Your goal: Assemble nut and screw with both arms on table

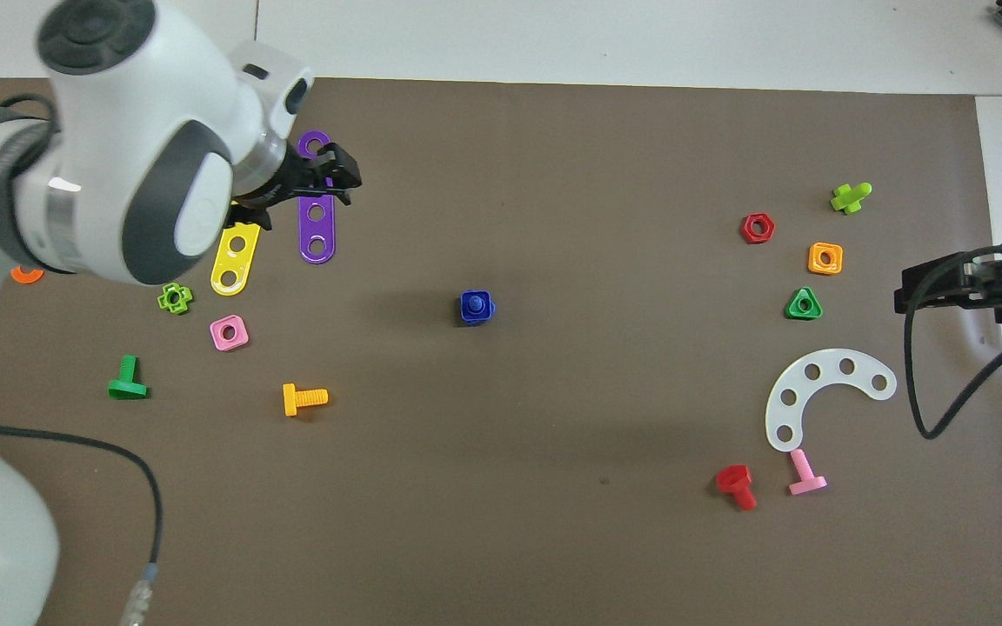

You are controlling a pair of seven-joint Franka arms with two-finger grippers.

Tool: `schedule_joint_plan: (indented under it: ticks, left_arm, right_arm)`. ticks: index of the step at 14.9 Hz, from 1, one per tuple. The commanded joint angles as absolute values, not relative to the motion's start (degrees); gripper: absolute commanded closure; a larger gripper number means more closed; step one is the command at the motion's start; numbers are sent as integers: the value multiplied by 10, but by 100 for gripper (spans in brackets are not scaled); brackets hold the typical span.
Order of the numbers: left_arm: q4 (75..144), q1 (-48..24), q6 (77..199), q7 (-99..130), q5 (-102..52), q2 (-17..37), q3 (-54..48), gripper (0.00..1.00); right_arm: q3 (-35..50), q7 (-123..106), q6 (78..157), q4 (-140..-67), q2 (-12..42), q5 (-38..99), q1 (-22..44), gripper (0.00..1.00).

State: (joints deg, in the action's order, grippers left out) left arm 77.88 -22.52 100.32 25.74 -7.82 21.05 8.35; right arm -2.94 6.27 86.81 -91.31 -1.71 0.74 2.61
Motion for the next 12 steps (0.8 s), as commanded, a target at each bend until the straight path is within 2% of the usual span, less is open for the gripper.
schedule_joint_plan:
  ticks: [1,4,9,12]
  left_arm:
    - [799,-164,950,142,-69,165,79,0]
    - [836,-129,921,37,-17,118,78,0]
    - [980,-88,928,-48,-9,-13,78,0]
    - [982,-88,934,-45,-9,-16,77,0]
  right_arm:
    - [-25,49,862,-920,-25,14,20,0]
    - [-25,49,863,-920,-25,14,20,0]
    - [-25,49,862,-920,-25,14,20,0]
    - [-25,49,863,-920,-25,14,20,0]
